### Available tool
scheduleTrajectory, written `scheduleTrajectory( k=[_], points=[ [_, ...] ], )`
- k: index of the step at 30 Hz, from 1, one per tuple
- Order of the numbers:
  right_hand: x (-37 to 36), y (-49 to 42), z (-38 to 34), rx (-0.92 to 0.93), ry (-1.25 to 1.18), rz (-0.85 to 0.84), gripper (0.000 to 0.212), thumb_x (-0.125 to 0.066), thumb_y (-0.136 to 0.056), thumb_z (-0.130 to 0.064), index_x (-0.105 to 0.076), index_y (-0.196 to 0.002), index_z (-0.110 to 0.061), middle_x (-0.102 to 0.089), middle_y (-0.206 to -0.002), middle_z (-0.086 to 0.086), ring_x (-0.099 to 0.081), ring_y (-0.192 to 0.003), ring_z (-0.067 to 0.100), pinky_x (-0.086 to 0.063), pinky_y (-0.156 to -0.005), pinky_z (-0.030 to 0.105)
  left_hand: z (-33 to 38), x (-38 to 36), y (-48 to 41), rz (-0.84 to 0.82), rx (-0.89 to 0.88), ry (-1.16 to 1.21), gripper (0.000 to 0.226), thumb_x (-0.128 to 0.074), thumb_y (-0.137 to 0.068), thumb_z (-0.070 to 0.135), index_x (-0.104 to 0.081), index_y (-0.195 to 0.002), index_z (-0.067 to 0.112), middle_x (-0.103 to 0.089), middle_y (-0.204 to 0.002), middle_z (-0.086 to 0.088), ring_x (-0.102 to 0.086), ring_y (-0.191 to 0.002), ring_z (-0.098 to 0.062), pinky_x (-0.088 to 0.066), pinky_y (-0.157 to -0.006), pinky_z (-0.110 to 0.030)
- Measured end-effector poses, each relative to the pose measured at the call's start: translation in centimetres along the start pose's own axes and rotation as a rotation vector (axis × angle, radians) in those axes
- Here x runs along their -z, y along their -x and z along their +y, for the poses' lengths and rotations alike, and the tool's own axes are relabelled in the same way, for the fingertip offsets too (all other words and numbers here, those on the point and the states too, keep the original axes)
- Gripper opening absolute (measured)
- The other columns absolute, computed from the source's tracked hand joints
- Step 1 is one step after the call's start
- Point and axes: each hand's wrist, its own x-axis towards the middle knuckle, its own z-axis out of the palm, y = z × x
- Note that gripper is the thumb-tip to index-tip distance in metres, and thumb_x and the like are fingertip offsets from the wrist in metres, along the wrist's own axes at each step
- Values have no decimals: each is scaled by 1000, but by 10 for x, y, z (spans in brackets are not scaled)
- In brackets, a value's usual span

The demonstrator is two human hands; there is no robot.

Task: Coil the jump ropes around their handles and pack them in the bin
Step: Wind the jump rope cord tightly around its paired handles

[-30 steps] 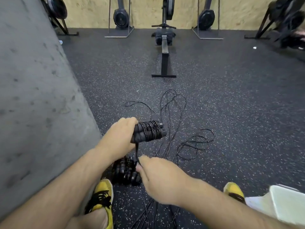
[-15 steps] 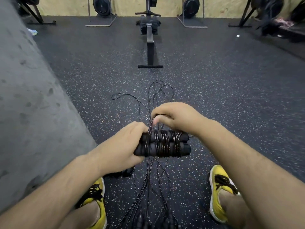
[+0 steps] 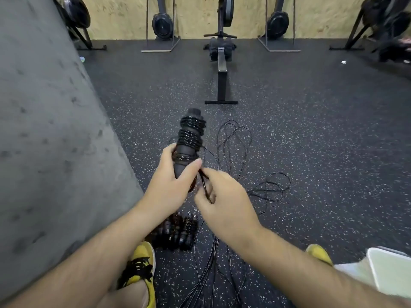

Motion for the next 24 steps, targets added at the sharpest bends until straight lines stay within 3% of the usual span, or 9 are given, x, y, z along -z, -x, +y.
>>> scheduleTrajectory(
  k=[3,6,9,12,14,17,19,24],
  points=[
    [5,-3,0,184,42,167,26,-64,-89,-13,-65,-115,-13,-46,-82,-11,-41,-72,5,-46,-71,26,-4,1,-4,4,94,140,48,-66,-91,49,-45,-134,44,-67,-111,13,-64,-96,2,-49,-94,-30],
    [14,-9,7,379,94,135,35,-70,-86,-12,-63,-120,-7,-58,-84,-3,-51,-75,13,-50,-74,31,-9,0,-3,-44,151,210,41,-66,-83,58,-52,-121,51,-73,-105,13,-69,-101,-9,-50,-101,-46],
    [23,-16,15,483,129,89,46,-72,-90,-15,-58,-131,-2,-58,-92,3,-53,-81,18,-50,-77,32,-5,-6,1,-76,148,250,36,-63,-93,41,-50,-124,54,-73,-100,22,-67,-91,3,-50,-88,-31],
    [30,-20,17,442,101,111,55,-68,-95,-23,-50,-144,-8,-46,-109,7,-47,-86,12,-48,-81,23,-2,-12,4,-122,194,466,46,-68,-87,43,-52,-129,51,-73,-115,-3,-70,-85,-21,-52,-71,-38],
    [37,-23,17,401,18,102,53,-65,-97,-24,-48,-146,-12,-46,-118,6,-47,-89,9,-49,-84,24,1,-14,5,-147,189,596,54,-64,-98,29,-40,-143,47,-70,-120,-11,-66,-79,-28,-52,-61,-40],
    [47,-27,22,448,-15,58,52,-64,-97,-13,-48,-146,-8,-56,-95,-7,-51,-87,10,-46,-85,23,9,-13,8,-189,167,686,68,-57,-97,23,-29,-146,61,-72,-111,-9,-63,-78,-28,-52,-59,-39],
    [54,-29,23,458,-63,61,49,-60,-99,-17,-48,-146,-9,-47,-83,-18,-46,-81,0,-40,-82,15,11,-12,9,-234,158,712,64,-56,-94,27,-35,-143,62,-71,-111,-12,-62,-80,-31,-52,-59,-39],
    [62,-30,23,472,-86,-65,55,-43,-104,-23,-29,-155,-8,-46,-101,-7,-46,-93,9,-39,-91,18,12,-9,7,-284,199,785,45,-49,-101,28,-47,-138,55,-70,-108,-16,-62,-79,-35,-52,-59,-37]
  ],
)
